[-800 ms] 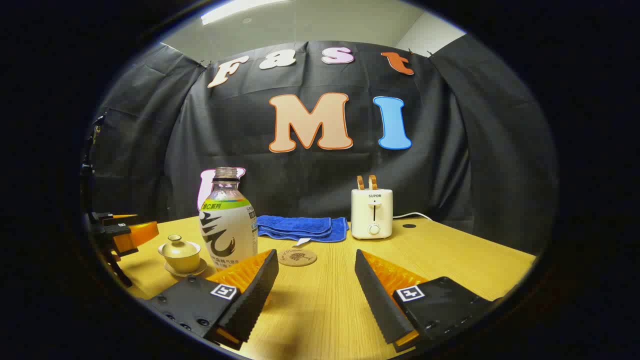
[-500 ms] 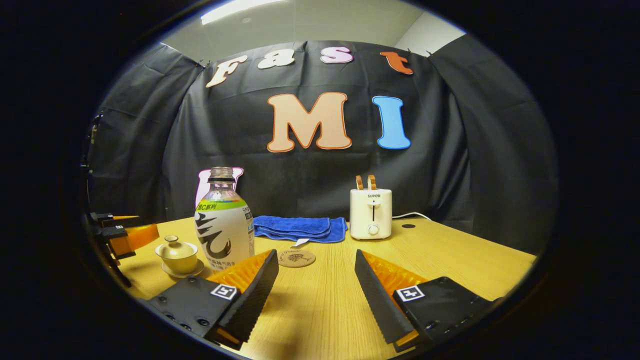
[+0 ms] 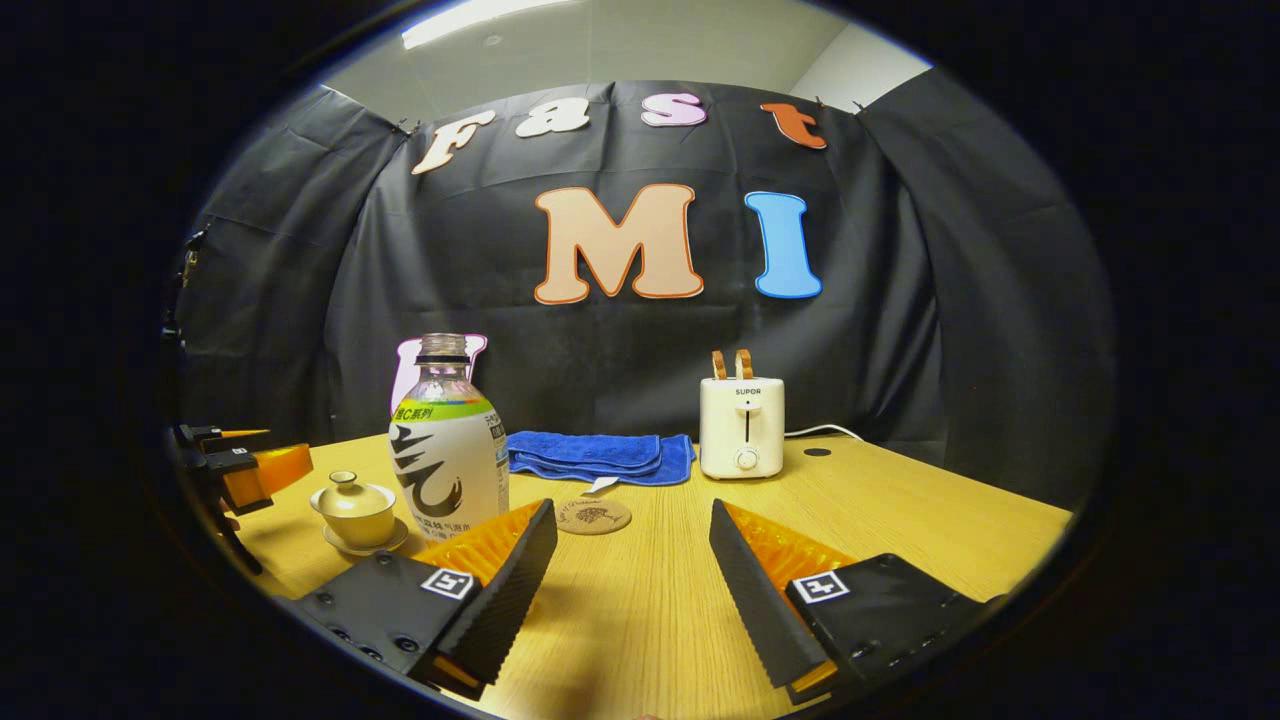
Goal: Open the teacup lid with one hand, grasp the water bottle and pour water into the teacup with the other hand; after pouring, place the water bottle on the coaster and then close the teacup lid.
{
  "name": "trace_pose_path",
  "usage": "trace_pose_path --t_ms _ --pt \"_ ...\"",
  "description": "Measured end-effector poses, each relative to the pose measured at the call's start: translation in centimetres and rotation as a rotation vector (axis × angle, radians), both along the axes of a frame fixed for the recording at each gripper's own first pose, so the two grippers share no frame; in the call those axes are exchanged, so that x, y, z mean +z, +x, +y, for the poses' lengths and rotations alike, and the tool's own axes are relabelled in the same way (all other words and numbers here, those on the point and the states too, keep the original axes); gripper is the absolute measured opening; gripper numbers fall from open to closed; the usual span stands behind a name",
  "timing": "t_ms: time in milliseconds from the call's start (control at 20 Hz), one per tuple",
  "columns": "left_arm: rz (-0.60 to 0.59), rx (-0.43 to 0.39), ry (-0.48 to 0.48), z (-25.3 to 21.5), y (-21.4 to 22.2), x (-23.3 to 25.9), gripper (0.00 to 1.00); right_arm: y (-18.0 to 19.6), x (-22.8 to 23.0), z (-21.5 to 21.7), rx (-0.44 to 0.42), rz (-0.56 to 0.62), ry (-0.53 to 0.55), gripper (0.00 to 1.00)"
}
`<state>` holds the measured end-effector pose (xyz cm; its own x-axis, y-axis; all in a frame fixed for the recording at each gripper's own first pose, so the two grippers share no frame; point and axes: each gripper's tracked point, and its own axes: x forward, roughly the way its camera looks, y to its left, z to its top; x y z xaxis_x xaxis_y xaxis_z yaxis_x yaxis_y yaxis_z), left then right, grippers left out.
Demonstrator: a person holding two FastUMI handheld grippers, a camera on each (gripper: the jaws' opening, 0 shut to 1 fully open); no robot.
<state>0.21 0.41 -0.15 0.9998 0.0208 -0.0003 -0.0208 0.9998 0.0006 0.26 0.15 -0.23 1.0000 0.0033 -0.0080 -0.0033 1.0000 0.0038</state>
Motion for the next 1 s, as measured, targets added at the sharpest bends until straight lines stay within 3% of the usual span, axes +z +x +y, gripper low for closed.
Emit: trace_pose_path --t_ms 100,350,400,650,850,1000 --pt "0.001 0.006 0.000 0.10 -0.12 -0.05 0.96 -0.03 0.12 0.00 -0.001 -0.003 -0.002 1.00" --pt "0.000 0.009 0.000 0.05 0.06 -0.11 0.95 -0.01 0.11 -0.02 -0.001 -0.004 -0.002 0.94" --pt "-0.002 0.010 -0.001 0.08 0.08 0.00 0.96 -0.01 0.04 -0.03 -0.002 -0.002 -0.001 1.00" --pt "0.004 0.035 -0.001 0.54 0.06 -0.10 0.96 -0.01 0.12 -0.07 -0.004 -0.002 -0.001 0.95" --pt "0.010 0.061 0.001 0.93 0.03 -0.23 0.96 -0.03 0.14 -0.05 -0.004 -0.003 -0.001 1.00" --pt "0.014 0.058 0.002 0.73 0.01 -0.30 0.96 -0.03 0.12 -0.07 -0.004 -0.003 -0.002 0.98"
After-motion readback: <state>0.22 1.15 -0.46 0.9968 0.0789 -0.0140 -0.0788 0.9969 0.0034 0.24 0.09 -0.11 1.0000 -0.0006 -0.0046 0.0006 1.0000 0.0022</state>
